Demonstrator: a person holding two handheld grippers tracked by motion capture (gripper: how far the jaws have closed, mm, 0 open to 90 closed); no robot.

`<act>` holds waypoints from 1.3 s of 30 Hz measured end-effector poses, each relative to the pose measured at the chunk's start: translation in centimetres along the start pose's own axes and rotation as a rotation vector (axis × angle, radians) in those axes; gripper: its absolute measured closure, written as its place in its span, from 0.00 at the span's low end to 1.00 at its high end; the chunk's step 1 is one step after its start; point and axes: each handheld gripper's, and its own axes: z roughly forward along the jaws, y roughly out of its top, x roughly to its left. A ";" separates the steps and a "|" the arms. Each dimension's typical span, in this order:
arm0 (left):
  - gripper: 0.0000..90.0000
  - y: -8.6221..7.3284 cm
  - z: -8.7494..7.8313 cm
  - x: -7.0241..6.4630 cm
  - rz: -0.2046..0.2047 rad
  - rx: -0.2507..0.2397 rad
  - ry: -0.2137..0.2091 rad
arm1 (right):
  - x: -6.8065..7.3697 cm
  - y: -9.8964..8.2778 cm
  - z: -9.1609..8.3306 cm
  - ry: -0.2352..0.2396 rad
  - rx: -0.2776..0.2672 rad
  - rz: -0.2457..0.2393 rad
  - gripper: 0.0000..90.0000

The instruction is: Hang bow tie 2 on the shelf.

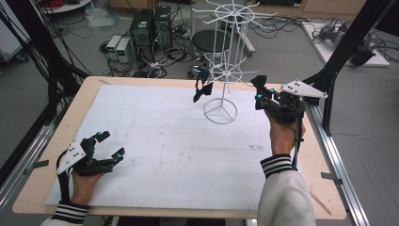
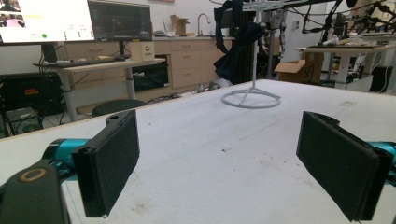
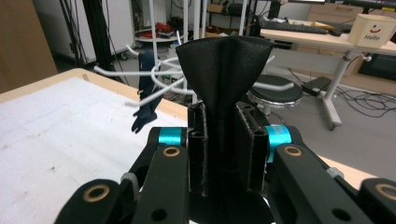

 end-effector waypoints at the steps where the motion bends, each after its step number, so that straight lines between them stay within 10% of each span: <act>1: 0.15 0.0 0.0 0.0 -0.001 -0.001 0.000 | 0.0 0.2 0.1 0.000 -0.002 0.002 0.85; 39: 0.15 0.0 0.0 0.0 -0.003 0.001 -0.002 | 2.4 1.8 4.7 0.071 0.011 -0.026 0.85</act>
